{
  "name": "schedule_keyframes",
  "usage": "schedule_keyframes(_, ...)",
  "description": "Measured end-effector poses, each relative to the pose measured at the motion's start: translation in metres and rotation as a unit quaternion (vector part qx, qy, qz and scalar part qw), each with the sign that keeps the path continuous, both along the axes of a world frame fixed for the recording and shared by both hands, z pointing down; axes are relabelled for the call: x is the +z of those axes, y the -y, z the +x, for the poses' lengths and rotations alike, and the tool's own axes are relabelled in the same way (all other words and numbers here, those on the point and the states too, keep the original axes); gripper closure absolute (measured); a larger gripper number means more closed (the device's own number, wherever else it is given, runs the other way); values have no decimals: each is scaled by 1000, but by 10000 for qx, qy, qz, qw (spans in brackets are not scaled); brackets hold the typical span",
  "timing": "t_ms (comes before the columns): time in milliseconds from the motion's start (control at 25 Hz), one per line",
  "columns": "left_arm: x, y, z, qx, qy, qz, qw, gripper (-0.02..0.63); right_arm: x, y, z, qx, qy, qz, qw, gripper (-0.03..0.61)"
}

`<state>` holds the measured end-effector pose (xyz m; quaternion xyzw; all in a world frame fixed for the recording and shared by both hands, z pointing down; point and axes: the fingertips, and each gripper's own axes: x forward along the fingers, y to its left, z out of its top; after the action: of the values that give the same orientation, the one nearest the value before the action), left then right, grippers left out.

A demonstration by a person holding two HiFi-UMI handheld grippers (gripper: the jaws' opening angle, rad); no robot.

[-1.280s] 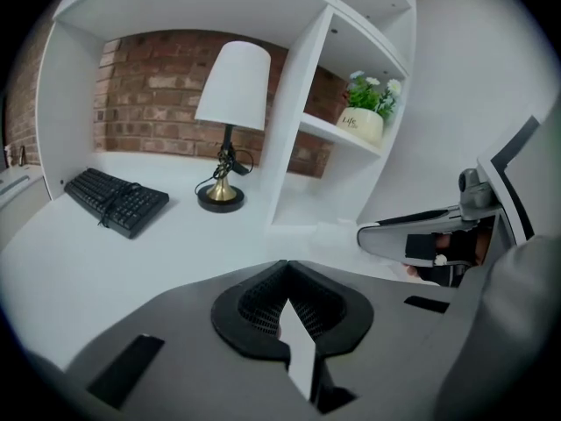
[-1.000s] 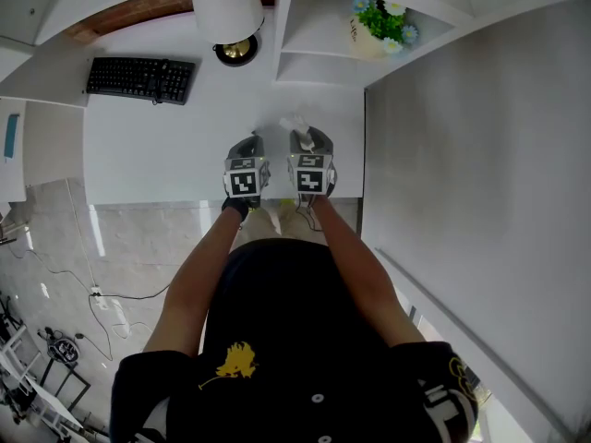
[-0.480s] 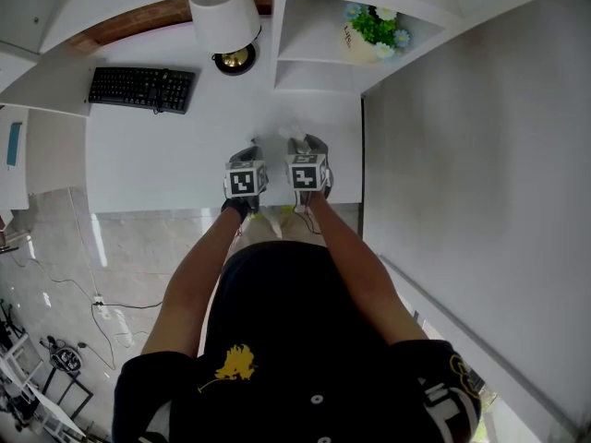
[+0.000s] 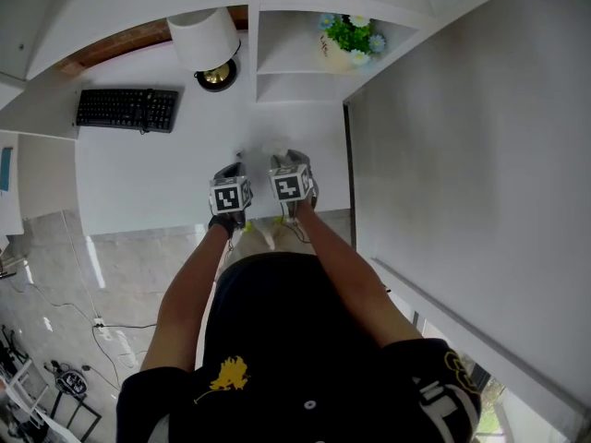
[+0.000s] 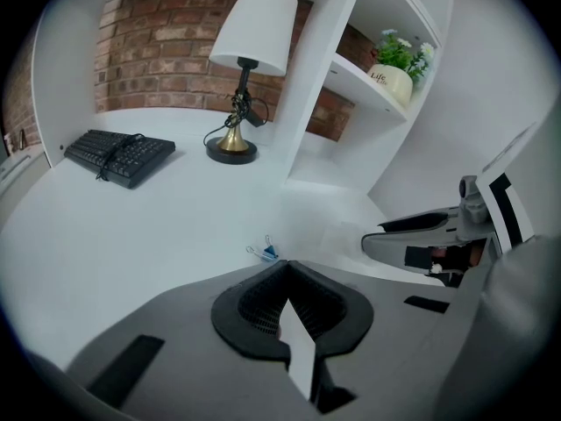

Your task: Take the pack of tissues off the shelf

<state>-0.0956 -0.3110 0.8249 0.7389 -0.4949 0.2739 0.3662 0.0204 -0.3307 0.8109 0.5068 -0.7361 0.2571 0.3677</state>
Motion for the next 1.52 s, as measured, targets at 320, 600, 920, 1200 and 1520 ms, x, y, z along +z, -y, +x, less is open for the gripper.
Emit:
schedule_keyframes(320, 1, 3, 5, 27, -18, 23, 10000, 595, 12, -9, 2, -215, -169, -266, 9993, 410)
schedule_keyframes(600, 2, 0, 3, 64, -25, 22, 10000, 595, 16, -9, 0, -280, -230, -257, 9990, 401)
schedule_keyframes(920, 8, -12, 0, 130, -35, -36, 9999, 595, 23, -21, 5, -278, -301, -296, 9987, 358)
schedule_keyframes(1200, 10, -29, -3, 271, -49, -83, 9996, 595, 24, -34, 8, -99, -477, -223, 9986, 347)
schedule_keyframes(1520, 2, -49, -5, 486, -213, -9, 9986, 595, 8, -53, 10, 213, -720, 11, 9972, 352)
